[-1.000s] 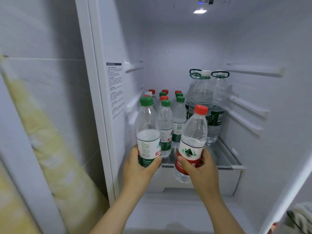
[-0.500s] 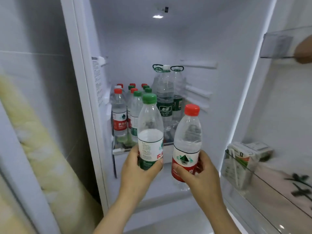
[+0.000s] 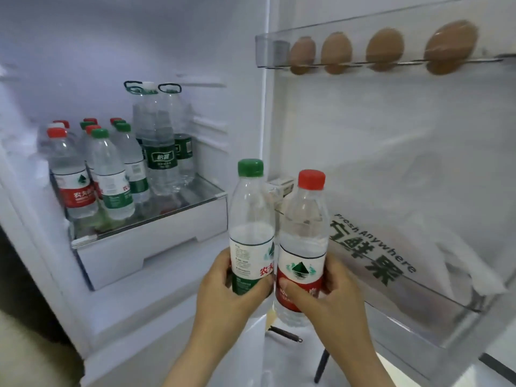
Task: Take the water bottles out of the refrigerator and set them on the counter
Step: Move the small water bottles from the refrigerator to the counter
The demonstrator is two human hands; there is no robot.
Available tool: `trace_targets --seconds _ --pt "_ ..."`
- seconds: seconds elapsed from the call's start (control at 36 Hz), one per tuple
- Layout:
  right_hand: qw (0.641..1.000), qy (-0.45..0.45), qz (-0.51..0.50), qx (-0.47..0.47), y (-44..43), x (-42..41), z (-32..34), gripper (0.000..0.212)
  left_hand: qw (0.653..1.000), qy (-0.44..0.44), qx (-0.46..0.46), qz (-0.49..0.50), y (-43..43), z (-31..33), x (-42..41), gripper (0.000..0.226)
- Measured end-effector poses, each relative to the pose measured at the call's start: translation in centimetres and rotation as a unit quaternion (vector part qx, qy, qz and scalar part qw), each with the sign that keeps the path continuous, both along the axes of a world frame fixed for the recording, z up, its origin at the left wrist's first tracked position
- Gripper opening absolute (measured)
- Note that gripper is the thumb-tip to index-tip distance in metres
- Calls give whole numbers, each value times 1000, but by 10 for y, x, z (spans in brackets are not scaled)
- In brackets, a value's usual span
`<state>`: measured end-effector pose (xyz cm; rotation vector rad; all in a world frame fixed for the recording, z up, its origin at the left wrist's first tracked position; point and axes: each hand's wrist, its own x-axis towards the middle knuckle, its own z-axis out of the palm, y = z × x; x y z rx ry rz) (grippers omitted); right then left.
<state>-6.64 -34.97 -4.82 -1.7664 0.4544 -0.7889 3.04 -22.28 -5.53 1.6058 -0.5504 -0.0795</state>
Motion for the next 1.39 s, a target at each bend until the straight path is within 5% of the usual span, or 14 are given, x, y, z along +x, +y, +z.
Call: trace_targets --seconds 0.72,0.97,1.39 --pt "970 7 -244 -17 -55 -290 12 44 949 1 10 -314 -123 8 -231 48" --pt "923 -6 -385 2 -68 -350 10 44 882 16 1 -472 -184 7 -281 49" --pt "777 9 -629 32 -47 -428 2 44 726 -36 17 -686 -254 0 -373 42"
